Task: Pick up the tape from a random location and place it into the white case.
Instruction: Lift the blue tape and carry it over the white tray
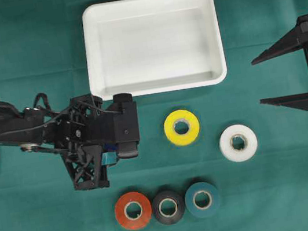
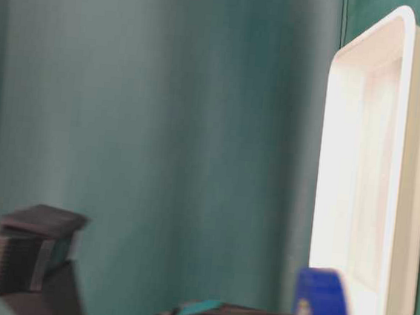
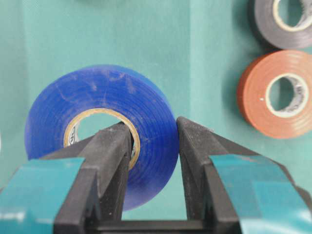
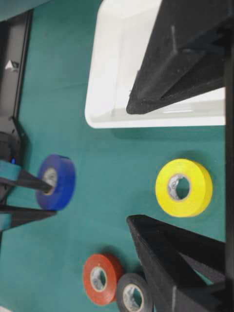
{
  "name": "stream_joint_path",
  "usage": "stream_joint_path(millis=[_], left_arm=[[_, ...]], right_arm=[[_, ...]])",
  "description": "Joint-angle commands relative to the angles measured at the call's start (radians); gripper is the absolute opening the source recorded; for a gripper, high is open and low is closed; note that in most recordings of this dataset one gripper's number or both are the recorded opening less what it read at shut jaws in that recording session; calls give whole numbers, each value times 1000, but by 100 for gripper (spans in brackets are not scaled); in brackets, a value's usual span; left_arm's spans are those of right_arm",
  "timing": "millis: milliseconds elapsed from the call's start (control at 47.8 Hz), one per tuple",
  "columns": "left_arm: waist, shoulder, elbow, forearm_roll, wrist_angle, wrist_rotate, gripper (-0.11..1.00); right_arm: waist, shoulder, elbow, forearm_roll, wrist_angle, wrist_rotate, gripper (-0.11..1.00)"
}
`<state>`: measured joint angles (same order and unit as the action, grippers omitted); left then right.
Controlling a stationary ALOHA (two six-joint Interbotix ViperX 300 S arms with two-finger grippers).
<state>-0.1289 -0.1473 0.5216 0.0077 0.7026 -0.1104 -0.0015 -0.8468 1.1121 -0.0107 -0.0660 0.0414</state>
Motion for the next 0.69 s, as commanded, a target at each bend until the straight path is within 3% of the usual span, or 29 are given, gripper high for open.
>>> stream_joint_path(millis=[0,335,669], left_arm=[[0,-51,-54,6,35,3,23],[-2,-135,-152,11,164,3,23],[-2,-140,-156,11,172,3,23]], right_arm=[[-2,3,-26,0,-5,-2,92],[-2,3,-28,0,-3,-2,92],[-2,3,-28,-2,6,-2,92]])
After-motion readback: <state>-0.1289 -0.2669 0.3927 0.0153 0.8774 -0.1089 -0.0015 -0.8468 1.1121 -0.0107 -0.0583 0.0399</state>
